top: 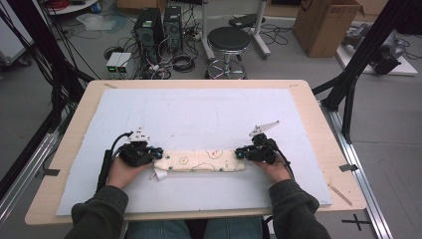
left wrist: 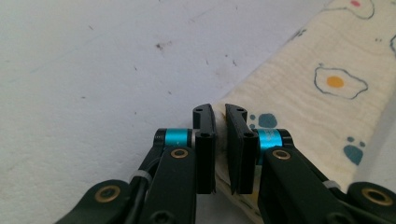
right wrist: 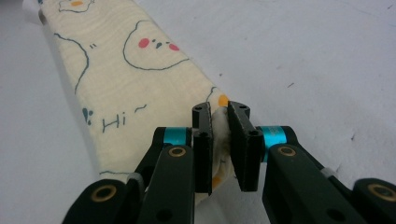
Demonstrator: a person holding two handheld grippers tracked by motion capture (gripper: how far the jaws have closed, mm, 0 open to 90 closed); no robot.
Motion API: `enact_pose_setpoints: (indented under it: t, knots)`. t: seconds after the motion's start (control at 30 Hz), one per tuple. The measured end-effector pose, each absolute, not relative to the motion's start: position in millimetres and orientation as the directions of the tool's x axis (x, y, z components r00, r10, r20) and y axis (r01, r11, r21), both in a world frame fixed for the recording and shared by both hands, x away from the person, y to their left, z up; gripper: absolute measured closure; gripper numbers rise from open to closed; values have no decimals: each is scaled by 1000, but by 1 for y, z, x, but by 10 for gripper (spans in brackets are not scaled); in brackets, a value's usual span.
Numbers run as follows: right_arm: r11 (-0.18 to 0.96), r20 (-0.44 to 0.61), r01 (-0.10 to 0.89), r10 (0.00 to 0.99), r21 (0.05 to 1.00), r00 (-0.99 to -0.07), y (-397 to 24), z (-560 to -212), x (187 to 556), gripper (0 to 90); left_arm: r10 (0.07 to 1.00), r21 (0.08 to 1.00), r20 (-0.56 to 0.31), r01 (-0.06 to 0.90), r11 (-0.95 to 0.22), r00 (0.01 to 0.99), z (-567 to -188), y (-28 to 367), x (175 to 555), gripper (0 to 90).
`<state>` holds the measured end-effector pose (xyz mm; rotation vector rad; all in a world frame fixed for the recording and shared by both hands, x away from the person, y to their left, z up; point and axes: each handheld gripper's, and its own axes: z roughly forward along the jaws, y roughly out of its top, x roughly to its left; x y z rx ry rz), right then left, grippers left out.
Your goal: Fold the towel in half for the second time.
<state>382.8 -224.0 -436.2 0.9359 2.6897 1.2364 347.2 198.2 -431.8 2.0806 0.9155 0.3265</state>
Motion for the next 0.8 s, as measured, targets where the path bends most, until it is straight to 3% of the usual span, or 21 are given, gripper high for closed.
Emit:
enact_pose_setpoints:
  t: [0.8]
  knots:
    - [476, 175, 507, 582, 718, -794, -211, -409, 424, 810, 782, 796, -92, 517, -313, 616, -418, 207, 385, 827]
